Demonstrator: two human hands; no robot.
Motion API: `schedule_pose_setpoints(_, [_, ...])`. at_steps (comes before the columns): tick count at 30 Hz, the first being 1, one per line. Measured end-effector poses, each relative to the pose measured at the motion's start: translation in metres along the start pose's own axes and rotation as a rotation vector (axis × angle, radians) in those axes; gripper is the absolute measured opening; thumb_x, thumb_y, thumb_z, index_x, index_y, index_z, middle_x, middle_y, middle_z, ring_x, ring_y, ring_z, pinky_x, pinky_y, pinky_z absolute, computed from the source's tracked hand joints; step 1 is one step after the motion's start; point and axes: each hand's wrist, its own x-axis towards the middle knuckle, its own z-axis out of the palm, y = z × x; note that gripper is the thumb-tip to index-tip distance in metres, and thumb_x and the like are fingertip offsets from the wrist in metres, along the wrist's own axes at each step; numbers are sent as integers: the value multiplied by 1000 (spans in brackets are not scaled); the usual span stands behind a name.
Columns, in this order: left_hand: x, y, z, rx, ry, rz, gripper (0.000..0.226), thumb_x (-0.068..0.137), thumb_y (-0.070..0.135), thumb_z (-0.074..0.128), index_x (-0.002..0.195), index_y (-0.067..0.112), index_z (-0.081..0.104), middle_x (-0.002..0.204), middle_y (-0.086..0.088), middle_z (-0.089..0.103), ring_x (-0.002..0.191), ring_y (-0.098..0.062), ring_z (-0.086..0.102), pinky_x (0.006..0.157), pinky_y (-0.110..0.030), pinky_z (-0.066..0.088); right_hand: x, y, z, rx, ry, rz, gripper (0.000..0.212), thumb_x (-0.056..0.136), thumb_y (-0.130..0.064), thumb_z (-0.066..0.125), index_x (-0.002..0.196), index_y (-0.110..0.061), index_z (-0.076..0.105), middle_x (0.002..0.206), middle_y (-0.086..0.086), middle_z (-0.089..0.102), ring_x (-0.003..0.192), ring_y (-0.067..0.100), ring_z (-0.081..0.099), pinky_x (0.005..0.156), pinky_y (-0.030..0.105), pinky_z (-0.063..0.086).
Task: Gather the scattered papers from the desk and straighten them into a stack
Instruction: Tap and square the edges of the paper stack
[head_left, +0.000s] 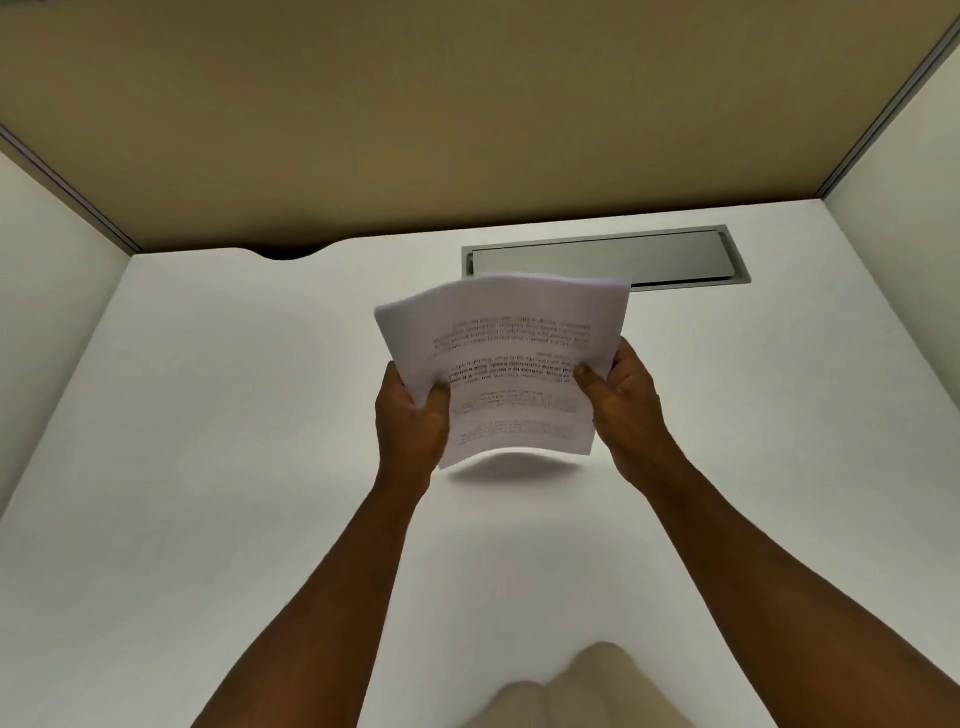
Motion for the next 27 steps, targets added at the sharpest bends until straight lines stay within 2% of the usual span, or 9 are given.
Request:
schedule_pose_setpoints(4, [-3, -8, 3, 10, 20, -30, 31, 92, 4, 58, 111, 29, 55, 97, 13, 63, 93, -9, 62, 70, -19, 51, 2, 11, 1, -21, 29, 59, 36, 93, -4, 51, 115, -33, 54, 115, 1, 64, 111, 25, 61, 95, 45, 52])
schedule_pose_setpoints(7, [-3, -9, 2, 6, 35, -42, 27, 93, 5, 58, 105, 29, 57, 95, 14, 64, 90, -7, 62, 71, -19, 50, 3, 14, 0, -24, 22, 82, 34, 93, -7, 53, 121, -27, 55, 115, 1, 66, 111, 25, 61, 95, 46, 52])
schedule_pose_setpoints(10, [-4, -3, 2, -31, 24, -35, 32, 92, 4, 58, 95, 36, 59, 94, 13, 66, 91, -9, 64, 73, -22, 51, 2, 10, 0, -15, 20, 83, 31, 92, -9, 55, 112, -33, 58, 112, -1, 67, 109, 26, 62, 93, 47, 53])
schedule_pose_setpoints(13, [-3, 1, 0, -43, 27, 19, 30, 90, 9, 59, 94, 39, 60, 94, 12, 68, 89, -7, 65, 72, -21, 53, 0, 3, -1, 7, 27, 39, 31, 88, -14, 57, 103, -40, 60, 110, -2, 68, 105, 24, 63, 88, 41, 54])
schedule_pose_setpoints(15, [-2, -1, -2, -47, 4, 36, 25, 84, 18, 59, 95, 41, 61, 95, 10, 69, 91, -11, 66, 73, -23, 56, -1, 3, -4, 33, 33, 31, 31, 88, -11, 58, 102, -38, 62, 109, -2, 69, 104, 22, 63, 85, 35, 52])
schedule_pose_setpoints(17, [-2, -6, -1, -23, -27, 13, 23, 82, 21, 60, 98, 38, 61, 97, 9, 69, 94, -15, 66, 73, -23, 56, -2, 9, -5, 36, 38, 65, 33, 90, -6, 58, 104, -35, 62, 109, -3, 69, 103, 21, 63, 86, 35, 51])
schedule_pose_setpoints(21, [-4, -19, 0, 34, -27, -62, 22, 91, 5, 60, 106, 20, 60, 95, 9, 66, 95, -18, 64, 72, -18, 50, -6, 19, -4, -11, 31, 137, 32, 91, -8, 58, 110, -34, 61, 112, -5, 68, 105, 16, 63, 92, 40, 52])
schedule_pose_setpoints(25, [-4, -20, -2, 32, -45, -67, 24, 92, 3, 58, 104, 24, 60, 97, 7, 66, 94, -12, 63, 77, -23, 50, -9, 17, -5, -37, 22, 147, 32, 92, -8, 58, 116, -28, 59, 111, -5, 68, 103, 13, 62, 90, 37, 51])
schedule_pose_setpoints(27, [-4, -17, -2, 35, -47, -47, 25, 92, 6, 58, 99, 30, 59, 96, 8, 66, 93, -10, 63, 75, -22, 50, -8, 11, -6, -51, 37, 128, 30, 91, -9, 59, 114, -28, 59, 108, -6, 68, 105, 18, 63, 91, 38, 52])
